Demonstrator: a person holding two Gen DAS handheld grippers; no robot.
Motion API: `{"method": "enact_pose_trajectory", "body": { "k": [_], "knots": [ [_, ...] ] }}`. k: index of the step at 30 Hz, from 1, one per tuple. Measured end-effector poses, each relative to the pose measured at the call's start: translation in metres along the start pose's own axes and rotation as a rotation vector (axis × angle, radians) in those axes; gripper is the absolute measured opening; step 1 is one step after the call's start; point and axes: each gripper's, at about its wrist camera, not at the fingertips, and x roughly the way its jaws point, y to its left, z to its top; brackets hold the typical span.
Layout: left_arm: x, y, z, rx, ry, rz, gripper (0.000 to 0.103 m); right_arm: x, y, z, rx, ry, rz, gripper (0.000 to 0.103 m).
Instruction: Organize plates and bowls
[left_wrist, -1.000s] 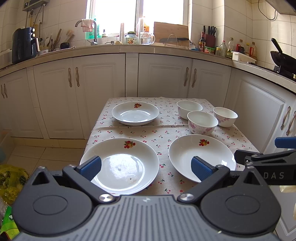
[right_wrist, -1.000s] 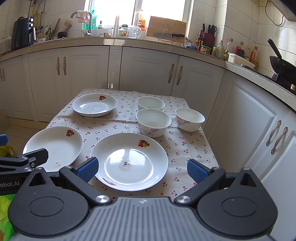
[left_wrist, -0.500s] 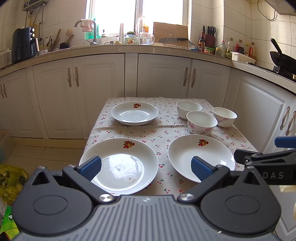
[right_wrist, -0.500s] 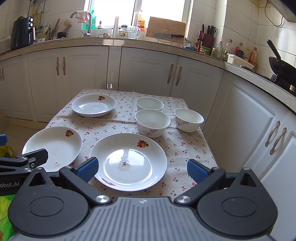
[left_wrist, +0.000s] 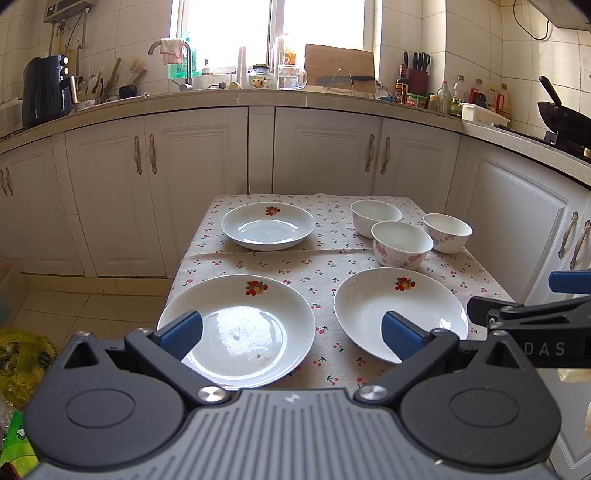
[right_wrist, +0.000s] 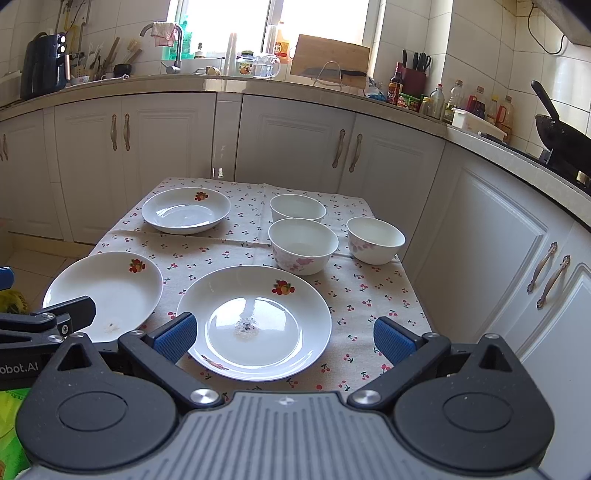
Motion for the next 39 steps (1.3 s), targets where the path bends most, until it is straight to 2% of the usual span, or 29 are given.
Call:
{"method": "enact_pose_trajectory", "body": {
  "k": [24,32,39],
  "knots": [
    [0.001,-0.005,0.001,0.0,-0.001,-0.006,0.102,0.002,0.001,0.001,-0.008,-0.002,-0.001,0.103],
    [0.009,0.005,0.005,0.003,-0.014,-0.027,0.102,0.009,0.001,0.009,-0.021,-0.018,0.035,0.103],
    [0.018,0.019,0.004,0.025,-0.021,-0.011,0.102,0.019,-0.001,0.02,-0.047,-0.056,0.076,0.103]
  ]
}}
